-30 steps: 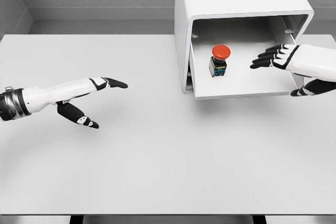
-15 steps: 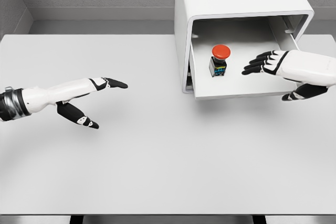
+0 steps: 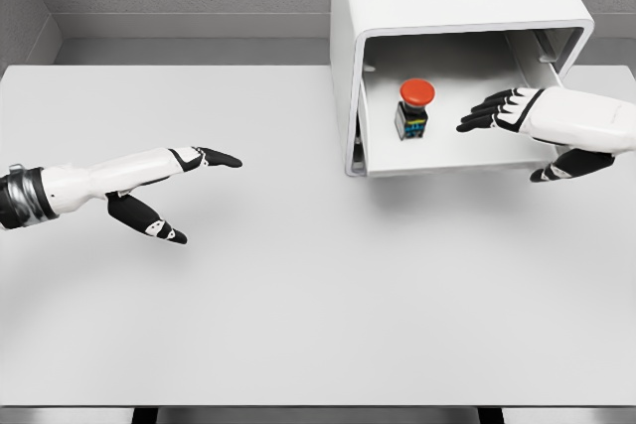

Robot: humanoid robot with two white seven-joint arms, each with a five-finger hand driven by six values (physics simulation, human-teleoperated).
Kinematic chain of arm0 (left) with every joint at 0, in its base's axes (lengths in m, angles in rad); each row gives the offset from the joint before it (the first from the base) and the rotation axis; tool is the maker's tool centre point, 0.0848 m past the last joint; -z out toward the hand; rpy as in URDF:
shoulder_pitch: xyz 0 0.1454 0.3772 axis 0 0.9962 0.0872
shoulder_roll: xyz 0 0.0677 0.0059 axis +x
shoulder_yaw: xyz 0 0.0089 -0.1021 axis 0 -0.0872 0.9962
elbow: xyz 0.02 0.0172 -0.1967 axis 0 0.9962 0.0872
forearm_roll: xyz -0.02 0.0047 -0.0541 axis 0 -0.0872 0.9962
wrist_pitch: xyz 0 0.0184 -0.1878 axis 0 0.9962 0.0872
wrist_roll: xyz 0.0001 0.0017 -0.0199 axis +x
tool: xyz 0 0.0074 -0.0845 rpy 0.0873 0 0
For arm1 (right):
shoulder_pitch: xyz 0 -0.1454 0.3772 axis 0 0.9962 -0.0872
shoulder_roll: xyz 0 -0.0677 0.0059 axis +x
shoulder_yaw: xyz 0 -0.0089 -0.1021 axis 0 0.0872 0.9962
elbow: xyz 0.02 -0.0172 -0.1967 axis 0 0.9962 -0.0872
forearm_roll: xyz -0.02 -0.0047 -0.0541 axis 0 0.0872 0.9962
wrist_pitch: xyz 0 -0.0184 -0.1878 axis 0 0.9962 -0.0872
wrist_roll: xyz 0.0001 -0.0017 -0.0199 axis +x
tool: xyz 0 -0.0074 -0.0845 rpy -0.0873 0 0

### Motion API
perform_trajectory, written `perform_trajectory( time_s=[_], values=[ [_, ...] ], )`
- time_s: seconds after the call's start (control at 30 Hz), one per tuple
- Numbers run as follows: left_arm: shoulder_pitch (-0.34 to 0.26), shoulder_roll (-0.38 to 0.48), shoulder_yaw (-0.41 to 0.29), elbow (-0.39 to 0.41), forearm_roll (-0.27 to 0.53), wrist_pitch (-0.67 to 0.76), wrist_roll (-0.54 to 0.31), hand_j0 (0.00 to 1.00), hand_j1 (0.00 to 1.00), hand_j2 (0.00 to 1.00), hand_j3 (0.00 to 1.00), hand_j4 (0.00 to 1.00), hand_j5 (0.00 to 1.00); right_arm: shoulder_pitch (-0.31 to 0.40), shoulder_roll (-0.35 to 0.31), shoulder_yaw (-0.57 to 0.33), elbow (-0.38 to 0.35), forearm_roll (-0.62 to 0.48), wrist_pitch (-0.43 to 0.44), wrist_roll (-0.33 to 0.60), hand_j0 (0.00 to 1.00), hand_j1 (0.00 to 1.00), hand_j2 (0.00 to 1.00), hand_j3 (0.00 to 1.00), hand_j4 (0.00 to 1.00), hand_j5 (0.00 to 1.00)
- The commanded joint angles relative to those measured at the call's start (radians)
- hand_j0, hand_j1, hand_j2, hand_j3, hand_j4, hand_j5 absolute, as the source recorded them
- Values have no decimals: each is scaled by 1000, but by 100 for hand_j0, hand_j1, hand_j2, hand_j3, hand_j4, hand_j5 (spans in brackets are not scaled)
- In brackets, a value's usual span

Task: Slide open multi-storey tabletop storage cabinets and put open load switch and slide close multi-storey tabletop storage cabinets

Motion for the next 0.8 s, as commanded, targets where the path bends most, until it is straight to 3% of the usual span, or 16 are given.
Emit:
perform_trajectory(
  time_s=[0.0, 0.23, 0.77],
  values=[
    [0, 1, 1, 0, 8, 3, 0, 100, 100, 100, 100, 100, 100, 0, 2, -1, 7, -6, 1, 0, 97, 97, 97, 97, 97, 97],
    [0, 1, 0, -3, 8, 3, 0, 100, 100, 100, 100, 100, 100, -18, 38, 1, 10, -8, 1, 0, 96, 96, 96, 96, 96, 96],
    [0, 3, 1, -4, 8, 3, 0, 100, 100, 100, 100, 100, 100, -43, 131, -1, 141, -6, 1, 34, 94, 94, 94, 94, 94, 94]
  ],
)
